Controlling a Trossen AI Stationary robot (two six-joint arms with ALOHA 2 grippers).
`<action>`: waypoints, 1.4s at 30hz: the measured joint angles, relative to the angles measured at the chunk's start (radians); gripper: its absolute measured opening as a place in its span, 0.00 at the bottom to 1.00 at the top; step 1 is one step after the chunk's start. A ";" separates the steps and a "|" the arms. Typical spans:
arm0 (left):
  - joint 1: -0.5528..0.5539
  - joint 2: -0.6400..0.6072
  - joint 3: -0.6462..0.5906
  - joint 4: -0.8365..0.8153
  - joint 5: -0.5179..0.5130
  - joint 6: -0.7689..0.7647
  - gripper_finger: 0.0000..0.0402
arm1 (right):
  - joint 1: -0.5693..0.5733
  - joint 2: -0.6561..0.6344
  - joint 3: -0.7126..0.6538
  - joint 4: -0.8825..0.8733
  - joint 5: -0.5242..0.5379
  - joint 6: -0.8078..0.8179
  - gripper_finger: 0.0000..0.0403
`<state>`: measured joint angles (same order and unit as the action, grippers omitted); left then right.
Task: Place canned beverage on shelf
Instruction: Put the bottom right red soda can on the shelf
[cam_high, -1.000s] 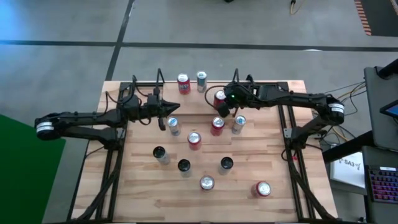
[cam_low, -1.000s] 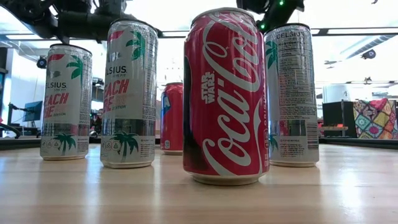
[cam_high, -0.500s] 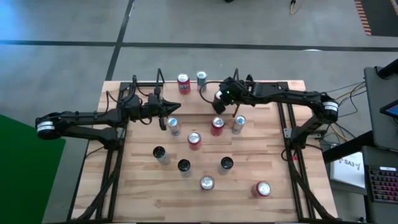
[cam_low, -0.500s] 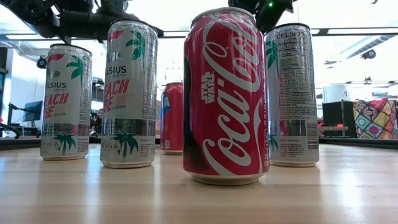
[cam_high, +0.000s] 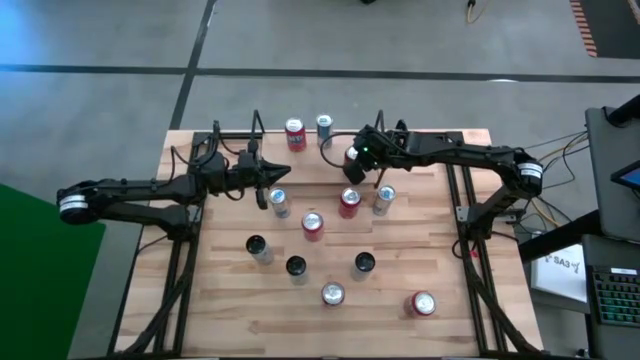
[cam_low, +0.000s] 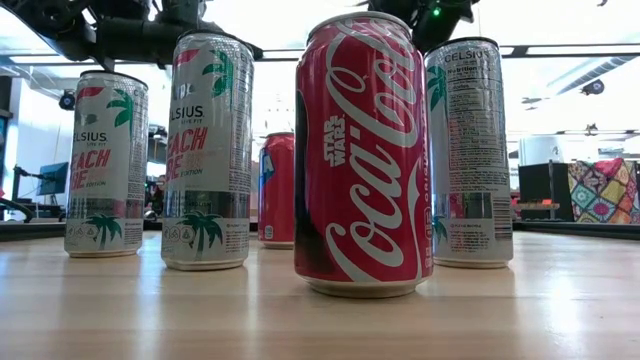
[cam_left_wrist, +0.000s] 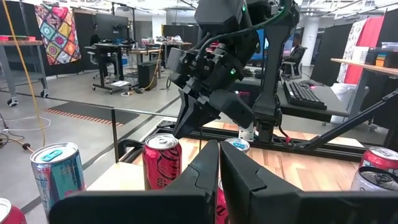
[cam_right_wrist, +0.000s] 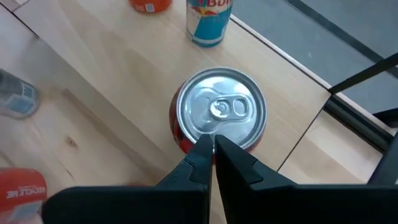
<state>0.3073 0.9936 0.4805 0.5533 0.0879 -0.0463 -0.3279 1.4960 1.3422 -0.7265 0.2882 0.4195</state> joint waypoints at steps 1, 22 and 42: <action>0.000 0.000 0.000 0.000 0.000 0.000 0.00 | 0.000 0.000 0.000 -0.004 0.000 0.000 0.02; 0.000 0.000 0.000 0.000 0.001 0.000 0.00 | 0.000 0.000 -0.012 0.003 0.035 0.013 0.02; 0.000 0.000 0.000 0.000 0.001 0.000 0.00 | 0.000 -0.002 -0.009 -0.035 0.087 -0.037 0.02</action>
<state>0.3070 0.9936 0.4802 0.5531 0.0888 -0.0463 -0.3279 1.4944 1.3337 -0.7613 0.3748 0.3820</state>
